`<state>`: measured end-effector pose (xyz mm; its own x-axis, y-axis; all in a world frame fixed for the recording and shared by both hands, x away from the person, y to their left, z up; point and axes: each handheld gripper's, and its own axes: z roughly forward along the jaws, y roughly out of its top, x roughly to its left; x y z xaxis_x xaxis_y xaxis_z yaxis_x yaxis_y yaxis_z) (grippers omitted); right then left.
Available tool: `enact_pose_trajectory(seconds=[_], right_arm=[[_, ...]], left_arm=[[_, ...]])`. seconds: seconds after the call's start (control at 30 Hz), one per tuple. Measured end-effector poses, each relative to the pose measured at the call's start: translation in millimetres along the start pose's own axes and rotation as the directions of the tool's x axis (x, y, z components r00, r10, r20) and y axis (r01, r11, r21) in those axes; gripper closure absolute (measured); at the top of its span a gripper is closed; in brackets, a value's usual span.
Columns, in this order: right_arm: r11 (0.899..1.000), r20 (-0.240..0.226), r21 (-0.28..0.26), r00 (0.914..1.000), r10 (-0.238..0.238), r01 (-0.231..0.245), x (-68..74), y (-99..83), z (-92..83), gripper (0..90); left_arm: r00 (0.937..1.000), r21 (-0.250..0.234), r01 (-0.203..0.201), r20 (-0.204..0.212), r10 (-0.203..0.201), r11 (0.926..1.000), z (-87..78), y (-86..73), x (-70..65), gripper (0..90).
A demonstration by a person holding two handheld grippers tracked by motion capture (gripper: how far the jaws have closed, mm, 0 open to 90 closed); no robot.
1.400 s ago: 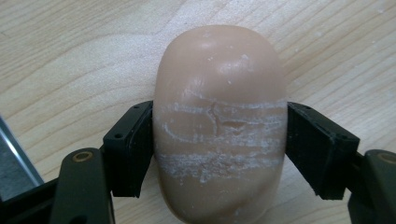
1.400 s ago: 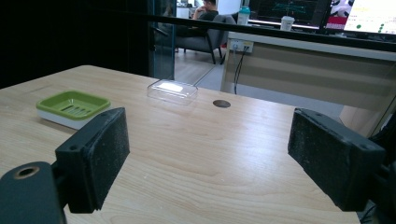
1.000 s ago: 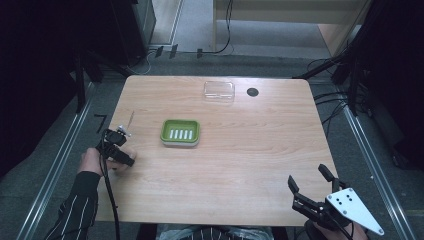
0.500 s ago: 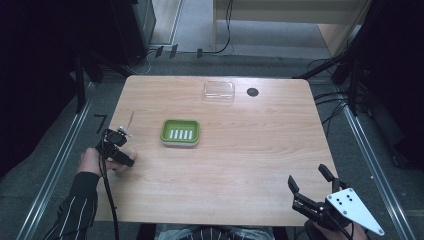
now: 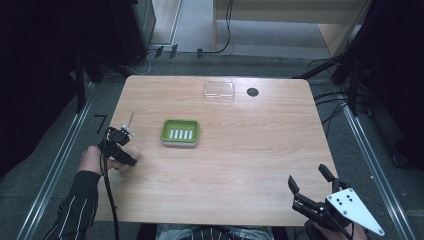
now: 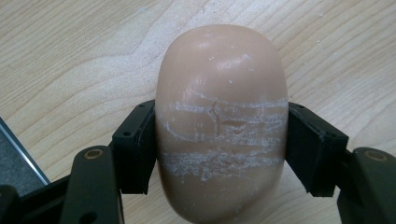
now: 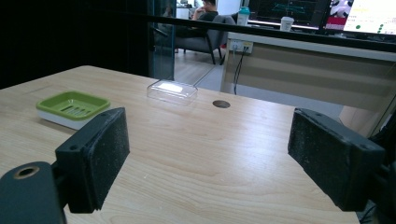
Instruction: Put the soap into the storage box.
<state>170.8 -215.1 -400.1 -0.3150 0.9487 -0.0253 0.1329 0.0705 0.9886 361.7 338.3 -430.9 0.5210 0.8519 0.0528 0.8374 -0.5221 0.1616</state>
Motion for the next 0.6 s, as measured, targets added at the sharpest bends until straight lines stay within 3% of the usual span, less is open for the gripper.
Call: enact_pose_trajectory(seconds=[0.27,0.6], right_arm=[[1.0,0.0,0.003,1.0,0.002,-0.002,0.6,0.1,0.3,13.2],[1.0,0.0,0.002,1.0,0.005,-0.005,-0.5,-0.3,-0.2,13.2]], left_arm=[[0.9997,-0.014,-0.024,-0.002,0.024,0.9996,-7.1,6.2,-3.4,33.4],[0.9957,-0.011,-0.092,0.012,0.092,0.9957,-11.2,16.7,-11.6,33.4]])
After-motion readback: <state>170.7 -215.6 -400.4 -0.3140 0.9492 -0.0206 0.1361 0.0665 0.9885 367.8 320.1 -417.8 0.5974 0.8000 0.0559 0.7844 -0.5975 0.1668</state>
